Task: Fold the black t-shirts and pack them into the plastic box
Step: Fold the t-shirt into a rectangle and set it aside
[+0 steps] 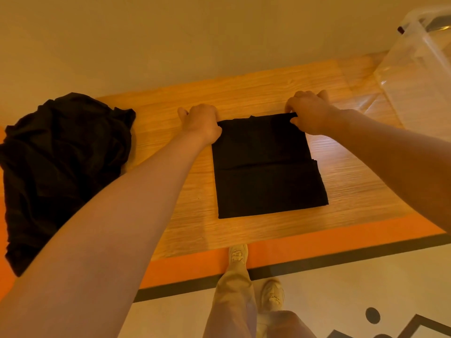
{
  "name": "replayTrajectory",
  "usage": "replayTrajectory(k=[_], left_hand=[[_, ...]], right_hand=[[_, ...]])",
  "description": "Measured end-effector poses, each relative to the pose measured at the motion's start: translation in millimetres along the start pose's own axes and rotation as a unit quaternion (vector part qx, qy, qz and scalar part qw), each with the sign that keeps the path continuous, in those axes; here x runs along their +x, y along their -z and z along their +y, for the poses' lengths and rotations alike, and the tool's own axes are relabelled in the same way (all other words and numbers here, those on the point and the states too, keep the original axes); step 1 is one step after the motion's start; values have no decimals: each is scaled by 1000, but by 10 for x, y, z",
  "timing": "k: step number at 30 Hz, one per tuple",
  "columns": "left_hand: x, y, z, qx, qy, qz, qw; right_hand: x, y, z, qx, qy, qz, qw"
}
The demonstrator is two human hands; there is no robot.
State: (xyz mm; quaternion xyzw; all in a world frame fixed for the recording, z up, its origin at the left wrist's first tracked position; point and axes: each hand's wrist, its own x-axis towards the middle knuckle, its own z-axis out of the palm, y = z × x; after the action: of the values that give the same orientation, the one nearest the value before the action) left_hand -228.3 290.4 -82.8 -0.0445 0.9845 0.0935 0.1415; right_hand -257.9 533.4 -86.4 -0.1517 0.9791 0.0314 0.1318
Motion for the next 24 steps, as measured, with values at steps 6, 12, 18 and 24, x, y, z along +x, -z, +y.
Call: replayTrajectory(k=[6, 12, 18, 24], left_hand=[[0, -19, 21, -39, -22, 12, 999], [-18, -61, -105, -101, 7, 42, 994], [-341, 53, -82, -167, -25, 95, 981], [-939, 52, -236, -219, -97, 145, 960]], right_hand=[[28, 83, -8, -24, 7, -30, 999], [-51, -11, 96, 142, -10, 26, 989], [-323, 109, 178, 187, 38, 68, 979], [-912, 107, 227, 280, 122, 152, 940]])
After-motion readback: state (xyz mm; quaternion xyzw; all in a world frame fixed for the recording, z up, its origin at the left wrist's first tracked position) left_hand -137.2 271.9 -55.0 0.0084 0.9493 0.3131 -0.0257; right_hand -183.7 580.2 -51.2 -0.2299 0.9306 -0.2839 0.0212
